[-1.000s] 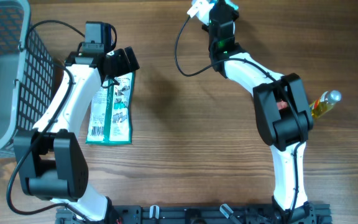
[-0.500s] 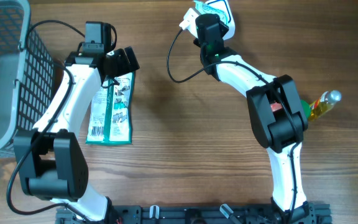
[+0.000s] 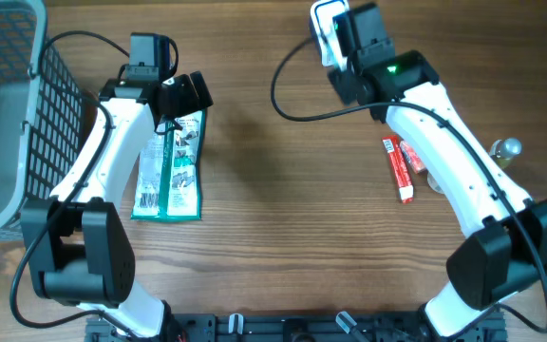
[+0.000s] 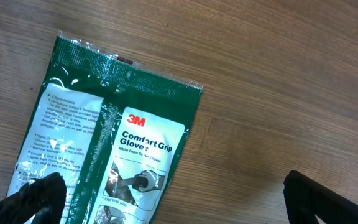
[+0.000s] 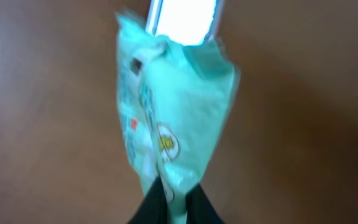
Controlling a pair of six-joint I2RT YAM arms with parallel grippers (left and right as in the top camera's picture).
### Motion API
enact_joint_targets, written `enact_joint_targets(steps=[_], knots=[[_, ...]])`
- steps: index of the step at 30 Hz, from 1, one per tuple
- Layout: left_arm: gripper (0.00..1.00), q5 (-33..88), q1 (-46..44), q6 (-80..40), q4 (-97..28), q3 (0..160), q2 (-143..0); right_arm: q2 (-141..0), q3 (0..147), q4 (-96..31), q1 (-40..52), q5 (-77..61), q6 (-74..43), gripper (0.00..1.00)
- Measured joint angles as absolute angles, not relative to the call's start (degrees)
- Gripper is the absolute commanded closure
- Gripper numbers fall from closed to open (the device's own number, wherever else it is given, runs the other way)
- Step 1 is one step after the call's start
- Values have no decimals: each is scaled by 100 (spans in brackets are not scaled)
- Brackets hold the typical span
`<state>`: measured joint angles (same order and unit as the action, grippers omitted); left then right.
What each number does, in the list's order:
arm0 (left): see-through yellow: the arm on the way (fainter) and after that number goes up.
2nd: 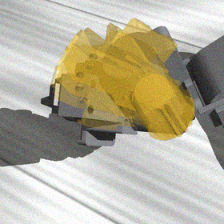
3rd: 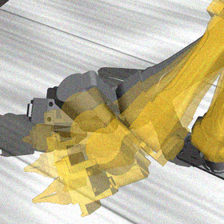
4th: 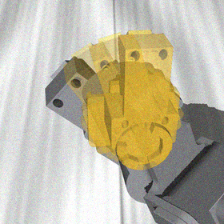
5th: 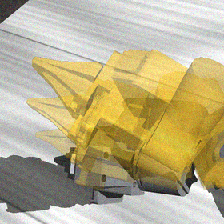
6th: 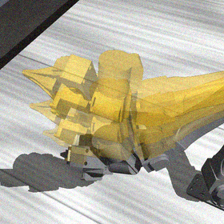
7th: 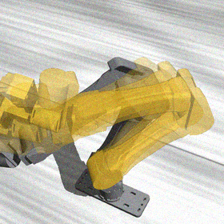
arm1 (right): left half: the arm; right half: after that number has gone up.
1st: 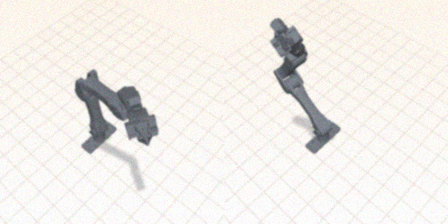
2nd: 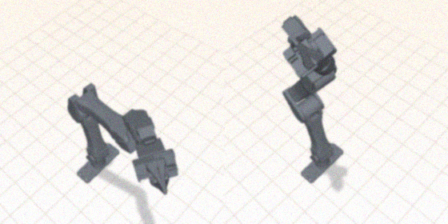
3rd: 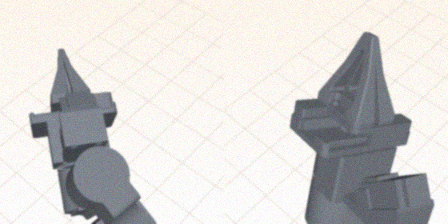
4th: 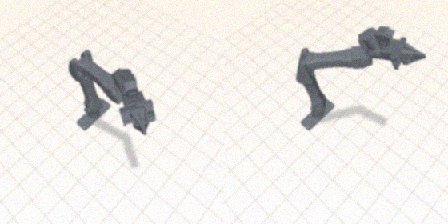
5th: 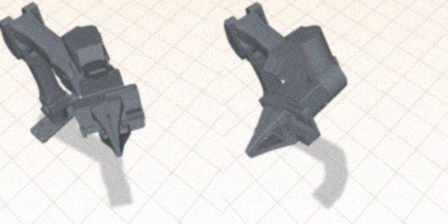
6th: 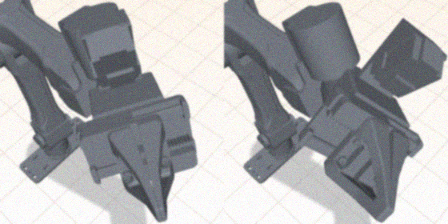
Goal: Scan the item barcode
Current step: 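Carry the wipes pack right and set it beside the red packet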
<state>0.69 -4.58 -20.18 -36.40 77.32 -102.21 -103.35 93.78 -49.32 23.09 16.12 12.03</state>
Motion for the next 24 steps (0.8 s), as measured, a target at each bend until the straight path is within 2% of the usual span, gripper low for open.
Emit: enact_joint_targets(steps=[1,3,8,11,12,13,14,15,17,24], knots=[[0,69,-458,-2018,-3647,7732,-10221,-10407,9268,-5776,2226,1111,556,96],[0,67,-458,-2021,-3638,7732,-10221,-10420,9063,-6305,2126,633,1,95],[0,67,-458,-2018,-3642,7732,-10221,-10431,7902,-6375,2093,123,-464,95],[0,69,-458,-2018,-3640,7732,-10221,-10438,7509,-6302,2049,287,-652,89],[0,69,-458,-2018,-3642,7732,-10221,-10438,7467,-6294,2016,388,-760,76],[0,69,-458,-2018,-3642,7732,-10221,-10438,7437,-6254,1951,506,-845,40],[0,69,-458,-2018,-3640,7732,-10221,-10438,7437,-6158,1887,580,-917,22],[0,69,-458,-2018,-3642,7732,-10221,-10438,7437,-6099,1855,628,-958,15],[0,69,-458,-2021,-3642,7732,-10221,-10438,7437,-5981,1833,672,-1015,9],[0,69,-458,-2018,-3642,7732,-10221,-10438,7437,-5594,2091,644,-1492,11]])
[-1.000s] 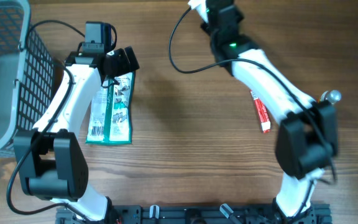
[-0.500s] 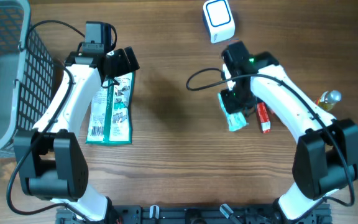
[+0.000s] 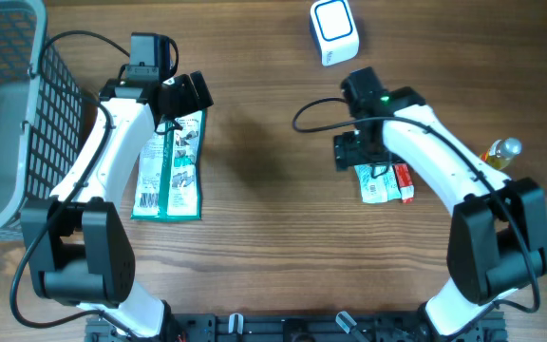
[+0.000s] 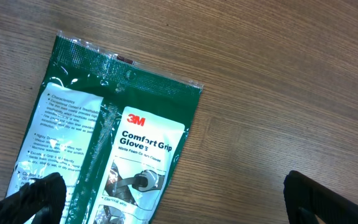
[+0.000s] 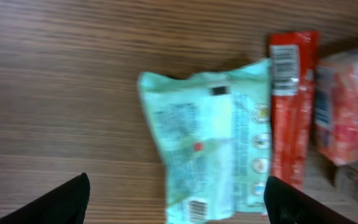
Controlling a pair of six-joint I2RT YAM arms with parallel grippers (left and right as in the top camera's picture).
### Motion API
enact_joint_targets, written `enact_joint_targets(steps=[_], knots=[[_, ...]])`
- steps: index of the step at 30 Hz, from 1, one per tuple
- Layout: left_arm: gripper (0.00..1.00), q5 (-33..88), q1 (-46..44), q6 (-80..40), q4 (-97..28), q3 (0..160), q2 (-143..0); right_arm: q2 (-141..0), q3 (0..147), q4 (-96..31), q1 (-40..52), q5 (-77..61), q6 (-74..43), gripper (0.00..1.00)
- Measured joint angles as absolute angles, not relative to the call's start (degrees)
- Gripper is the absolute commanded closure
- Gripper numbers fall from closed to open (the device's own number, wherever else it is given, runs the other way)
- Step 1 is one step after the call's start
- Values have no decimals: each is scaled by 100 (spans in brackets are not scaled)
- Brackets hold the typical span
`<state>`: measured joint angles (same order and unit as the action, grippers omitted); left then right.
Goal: Scan the item barcode
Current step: 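Carry the wipes pack right and set it beside the red packet, then move the right gripper left toward the table center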
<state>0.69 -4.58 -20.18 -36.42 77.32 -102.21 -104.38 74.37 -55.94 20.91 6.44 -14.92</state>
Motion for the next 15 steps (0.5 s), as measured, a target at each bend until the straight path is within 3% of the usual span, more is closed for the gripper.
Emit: enact_joint_targets(steps=[3,5,7,8,9,11,13,14,15], knots=[[0,69,-458,-2018,-3640,7732,-10221,-10436,7435,-5365,2593,569,-1664,10],[0,67,-458,-2018,-3642,7732,-10221,-10436,7435,-4993,2941,224,-1734,0],[0,69,-458,-2021,-3642,7732,-10221,-10433,7424,-4421,3242,-508,-1798,0],[0,69,-458,-2018,-3638,7732,-10221,-10433,7424,-4377,3271,-727,-1800,19],[0,69,-458,-2018,-3642,7732,-10221,-10427,7422,-4056,3398,-1125,-1909,64],[0,69,-458,-2018,-3640,7732,-10221,-10425,7422,-4010,3503,-1483,-2106,92],[0,67,-458,-2018,-3642,7732,-10221,-10425,7404,-3850,3588,-1608,-2185,90],[0,67,-458,-2018,-3640,7732,-10221,-10418,7349,-3721,3599,-1632,-2191,85],[0,69,-458,-2021,-3642,7732,-10221,-10403,7201,-3483,3607,-1653,-2220,74]])
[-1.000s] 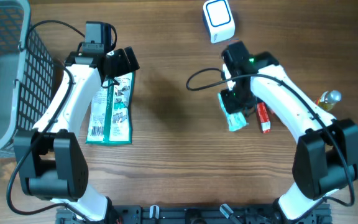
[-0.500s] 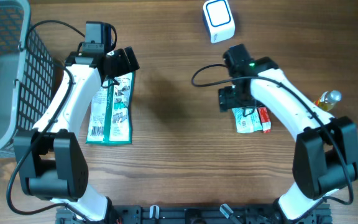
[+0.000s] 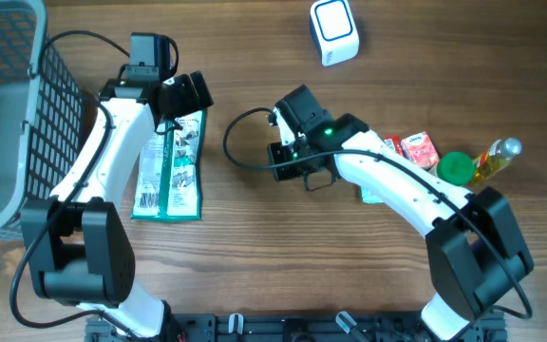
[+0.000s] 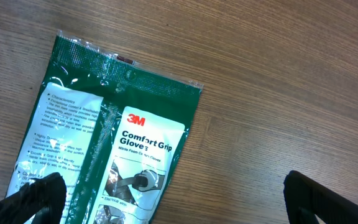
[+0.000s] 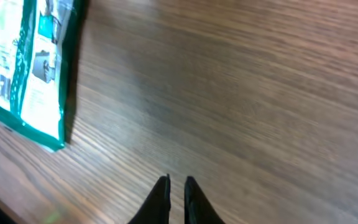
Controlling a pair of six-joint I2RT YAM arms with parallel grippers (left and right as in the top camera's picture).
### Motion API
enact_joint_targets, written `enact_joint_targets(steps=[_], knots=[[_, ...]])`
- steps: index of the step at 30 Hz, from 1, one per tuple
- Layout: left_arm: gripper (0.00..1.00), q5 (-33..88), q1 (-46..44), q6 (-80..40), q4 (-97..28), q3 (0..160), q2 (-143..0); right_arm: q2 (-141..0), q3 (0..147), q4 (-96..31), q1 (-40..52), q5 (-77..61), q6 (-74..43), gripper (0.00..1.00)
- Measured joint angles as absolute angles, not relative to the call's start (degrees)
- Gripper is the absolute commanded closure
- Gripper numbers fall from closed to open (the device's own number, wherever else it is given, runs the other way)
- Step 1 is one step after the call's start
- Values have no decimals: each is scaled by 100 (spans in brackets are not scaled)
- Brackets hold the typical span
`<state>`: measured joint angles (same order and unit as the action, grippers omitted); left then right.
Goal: Scan the item barcode
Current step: 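Move the right gripper left toward the table center, then grasp the green 3M glove pack with the left gripper and lift it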
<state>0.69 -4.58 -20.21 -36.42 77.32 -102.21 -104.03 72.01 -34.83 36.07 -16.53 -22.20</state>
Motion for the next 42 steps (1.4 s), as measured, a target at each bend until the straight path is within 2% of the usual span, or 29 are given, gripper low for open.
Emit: enact_joint_targets(steps=[8,12,13,14,15,21,29,36,42], knots=[[0,69,-458,-2018,-3642,7732,-10221,-10388,5789,-1653,3607,-1608,-2383,38],[0,78,-458,-2021,-3664,7734,-10221,-10388,5690,-1603,3607,-1315,-2414,31],[42,91,-458,-2018,-3905,7732,-10221,-10388,5690,-1601,3607,-1295,-2421,31],[66,86,-458,-2018,-3990,7732,-10221,-10388,5690,-1629,3607,-1282,-2421,31],[96,43,-458,-2016,-4073,7732,-10221,-10388,5690,-1667,3607,-1280,-2418,31],[96,-1022,-403,-1999,-4630,7714,-10589,-10388,5690,-1664,3607,-1280,-2418,29],[96,-1090,-364,-1916,-4866,7712,-11550,-10388,5690,-1664,3607,-1280,-2418,30],[96,117,-478,-1914,-4886,7756,-11561,-10388,5690,-1664,3601,-1280,-2598,27],[96,893,-1638,-2134,-4687,7756,-11583,-10388,5690,-1667,3581,-1280,-2698,25]])
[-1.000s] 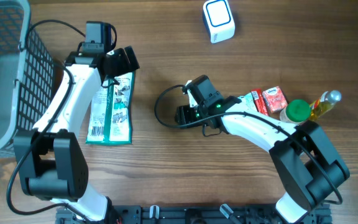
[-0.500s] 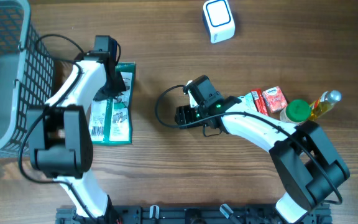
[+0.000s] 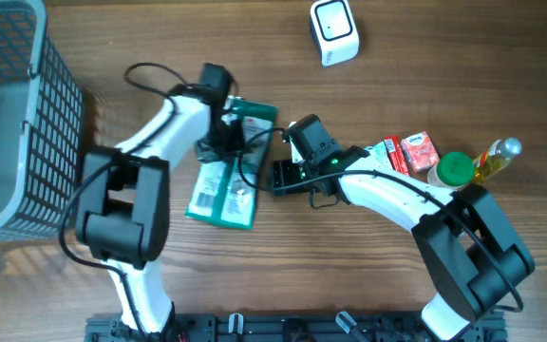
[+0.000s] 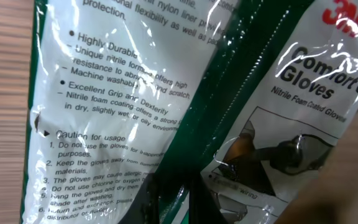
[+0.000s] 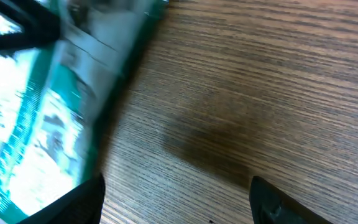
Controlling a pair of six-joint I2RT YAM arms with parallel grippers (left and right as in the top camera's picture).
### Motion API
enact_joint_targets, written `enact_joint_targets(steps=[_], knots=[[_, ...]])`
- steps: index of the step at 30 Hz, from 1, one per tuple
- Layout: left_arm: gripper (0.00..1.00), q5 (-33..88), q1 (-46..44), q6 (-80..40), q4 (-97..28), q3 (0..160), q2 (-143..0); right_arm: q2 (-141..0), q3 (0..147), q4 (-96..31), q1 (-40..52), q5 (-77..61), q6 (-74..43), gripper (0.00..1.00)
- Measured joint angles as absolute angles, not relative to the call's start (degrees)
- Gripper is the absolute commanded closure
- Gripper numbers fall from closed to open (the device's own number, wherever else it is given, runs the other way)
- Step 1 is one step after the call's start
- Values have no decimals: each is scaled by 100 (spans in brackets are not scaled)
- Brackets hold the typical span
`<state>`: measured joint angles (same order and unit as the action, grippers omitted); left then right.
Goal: Scan the item barcode
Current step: 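Grasp the green 3M glove pack with the left gripper and lift it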
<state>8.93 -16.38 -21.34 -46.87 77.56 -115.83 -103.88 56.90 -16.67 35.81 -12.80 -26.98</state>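
Observation:
The green and white 3M glove pack (image 3: 220,193) lies slanted at mid table. My left gripper (image 3: 228,139) is shut on its upper part. In the left wrist view the pack (image 4: 135,93) fills the frame, and the left gripper (image 4: 174,202) pinches its dark green middle strip. My right gripper (image 3: 279,178) stands open just right of the pack, touching nothing. In the right wrist view the pack (image 5: 36,124) shows blurred at the left, with the open right gripper (image 5: 176,202) over bare wood. The white scanner (image 3: 333,30) sits at the far edge.
A grey wire basket (image 3: 8,114) fills the left side. At the right lie a pale green packet (image 3: 384,152), a red carton (image 3: 418,148), a green-capped jar (image 3: 456,169) and a small bottle (image 3: 498,157). Cables trail from both arms over the table.
My left gripper was open over the glove pack at the left and is now shut on it. The pack now sits at mid table. My right gripper, shut then, is now open beside the pack.
My right gripper held the pale green packet at the scanner. Then it was open above that packet, lying by the red items at the right. Then it stood shut at mid table. The left gripper stayed open over the glove pack until now, when it grips it.

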Motion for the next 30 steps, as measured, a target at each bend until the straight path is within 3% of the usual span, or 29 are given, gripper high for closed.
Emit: enact_joint_targets(steps=[5,13,16,18,23,30], knots=[[96,1048,-2202,-2200,-4630,7826,-11607,-10388,5690,-1667,3581,-1282,-2698,25],[96,1037,-1546,-2217,-4866,8023,-11343,-10385,5690,-1664,3581,-1280,-2698,25],[95,884,-1406,-2220,-4884,8007,-11343,-10388,5690,-1828,3581,-1306,-2786,31],[90,862,-1409,-2220,-4727,7859,-11343,-10379,5688,-2126,3579,-1481,-3087,30],[91,799,-1406,-2241,-3848,7107,-11236,-10357,5686,-2414,3588,-1815,-3280,39],[95,950,-1406,-2609,-4591,7065,-11185,-10359,5680,-2414,3634,-1865,-3647,39]])
